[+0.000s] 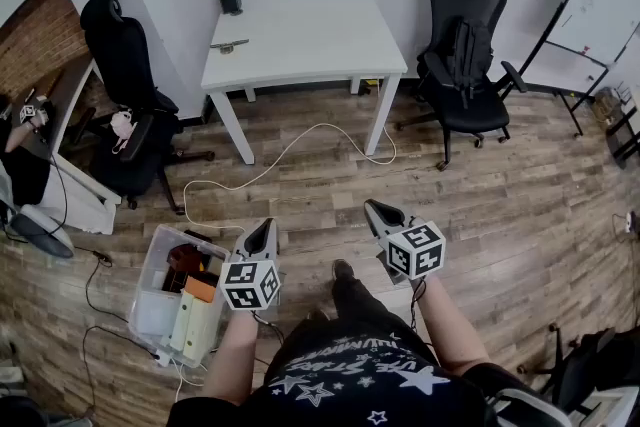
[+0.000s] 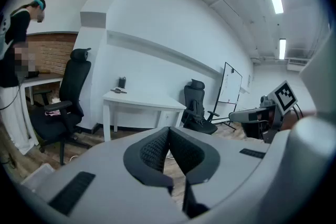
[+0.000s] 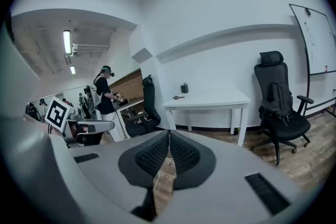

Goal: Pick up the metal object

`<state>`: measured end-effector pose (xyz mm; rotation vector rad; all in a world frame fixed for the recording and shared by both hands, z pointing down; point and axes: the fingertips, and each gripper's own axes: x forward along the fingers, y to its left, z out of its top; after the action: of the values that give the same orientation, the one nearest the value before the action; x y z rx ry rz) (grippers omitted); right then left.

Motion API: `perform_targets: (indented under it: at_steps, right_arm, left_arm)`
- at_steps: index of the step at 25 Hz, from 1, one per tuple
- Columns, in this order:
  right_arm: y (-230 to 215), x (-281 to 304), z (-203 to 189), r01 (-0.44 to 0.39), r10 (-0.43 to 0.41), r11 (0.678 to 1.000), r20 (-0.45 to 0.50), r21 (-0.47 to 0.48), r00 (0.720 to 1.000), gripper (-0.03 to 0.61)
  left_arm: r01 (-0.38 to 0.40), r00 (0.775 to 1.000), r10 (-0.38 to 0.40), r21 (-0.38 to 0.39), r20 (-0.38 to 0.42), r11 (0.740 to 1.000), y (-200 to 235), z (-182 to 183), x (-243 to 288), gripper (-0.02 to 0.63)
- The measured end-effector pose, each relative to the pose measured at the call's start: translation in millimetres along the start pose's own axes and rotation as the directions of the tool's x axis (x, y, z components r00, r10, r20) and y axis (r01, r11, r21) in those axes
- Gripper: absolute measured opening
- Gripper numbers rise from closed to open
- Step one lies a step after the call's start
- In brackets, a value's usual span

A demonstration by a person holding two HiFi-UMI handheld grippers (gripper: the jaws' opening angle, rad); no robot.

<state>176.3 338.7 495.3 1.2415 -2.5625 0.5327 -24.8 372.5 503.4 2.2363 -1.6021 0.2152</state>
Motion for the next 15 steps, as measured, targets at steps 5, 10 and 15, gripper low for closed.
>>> perform_targets:
  at_steps: [5, 10, 15]
  right_arm:
    - [5, -12, -6, 0.01, -0.01, 1.0, 0.0, 0.0, 1.0, 0.048]
    - [10, -17, -10, 0.013, -0.013, 1.0, 0.005, 0.007, 1.0, 0.048]
    - [15, -18, -19, 0.014, -0.014, 1.0, -0.003, 0.024, 1.0, 0.048]
  left_arm:
    - [0.0, 1.0, 0.0, 0.016, 0.001, 1.0, -6, 1, -10, 0.02]
    - [0.006, 1.0, -0.006, 0.025, -0.008, 1.0, -7, -2, -17, 0.02]
    - [0.015, 1.0, -0.014, 0.011, -0.022, 1.0, -9, -12, -25, 0.02]
